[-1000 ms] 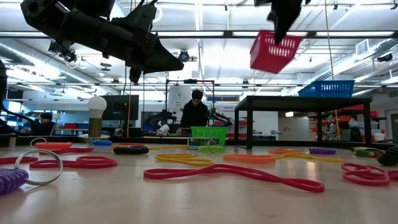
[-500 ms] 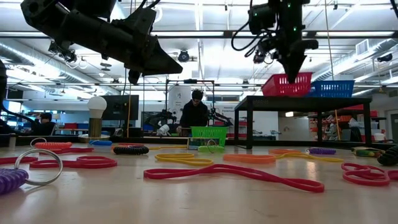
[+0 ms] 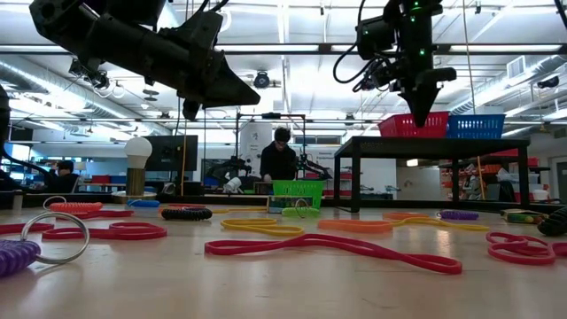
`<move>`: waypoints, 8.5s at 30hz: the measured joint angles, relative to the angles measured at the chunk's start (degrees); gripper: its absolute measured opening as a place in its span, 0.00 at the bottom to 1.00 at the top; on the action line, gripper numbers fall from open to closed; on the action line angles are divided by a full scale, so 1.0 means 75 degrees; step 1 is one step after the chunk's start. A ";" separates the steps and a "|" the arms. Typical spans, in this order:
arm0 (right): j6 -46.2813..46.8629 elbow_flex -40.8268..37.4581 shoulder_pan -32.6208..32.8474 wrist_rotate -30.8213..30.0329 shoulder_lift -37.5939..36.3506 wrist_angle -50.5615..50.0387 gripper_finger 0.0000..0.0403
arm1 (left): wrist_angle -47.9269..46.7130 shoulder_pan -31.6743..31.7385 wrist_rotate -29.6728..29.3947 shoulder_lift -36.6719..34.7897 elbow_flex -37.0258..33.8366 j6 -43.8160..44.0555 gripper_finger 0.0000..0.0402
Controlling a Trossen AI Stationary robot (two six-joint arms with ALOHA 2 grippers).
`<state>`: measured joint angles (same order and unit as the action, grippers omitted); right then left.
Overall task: Pick & Place Office Desk Supplies
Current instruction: Put the red bin on the shelf, then adjust the bins on the shelf, then put the green bin on the shelf
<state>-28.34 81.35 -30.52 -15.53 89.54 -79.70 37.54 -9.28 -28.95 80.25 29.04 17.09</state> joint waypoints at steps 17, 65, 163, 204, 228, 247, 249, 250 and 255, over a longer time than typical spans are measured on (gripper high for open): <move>0.0133 -0.0019 0.0020 -0.0468 0.0009 -0.0039 0.23 | -0.0002 -0.0003 0.0003 0.0000 0.0000 -0.0018 0.03; 0.5206 -0.1068 -0.3083 0.1090 -0.2310 -0.0263 0.02 | 0.0052 -0.0016 0.0090 0.0000 0.0000 0.0412 0.03; 0.7860 -0.0658 0.3034 -0.1381 -0.3838 0.3407 0.02 | -0.5415 0.5881 0.3897 0.2834 0.4580 0.2971 0.43; 0.7888 -0.0658 0.3713 -0.1763 -0.3838 0.3404 0.02 | -0.8552 0.4082 0.2216 0.1475 0.5458 0.2020 0.04; 0.7783 -0.0655 0.3713 -0.1776 -0.3640 0.3469 0.02 | -0.7420 0.0787 0.1923 0.1128 0.4354 0.5144 0.04; 0.8058 -0.0658 0.3886 -0.0961 -0.3096 0.3970 0.02 | -0.6925 -0.0290 0.1019 0.2089 0.4360 0.7284 0.04; 0.8033 -0.0658 0.3998 -0.0753 -0.3156 0.3981 0.02 | -0.6697 -0.0471 0.0984 0.2361 0.4360 0.7709 0.04; 0.7963 -0.0655 0.4074 -0.0697 -0.3162 0.3979 0.02 | -0.6512 -0.0575 0.0925 0.2517 0.4360 0.7908 0.04; 0.7617 -0.0658 0.4569 -0.0665 -0.3150 0.3971 0.02 | -0.5790 -0.1002 0.0534 0.3273 0.4675 0.8925 0.04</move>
<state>28.79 76.42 3.74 -20.52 65.91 -49.92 -5.89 -16.79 -24.95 104.79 64.10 84.03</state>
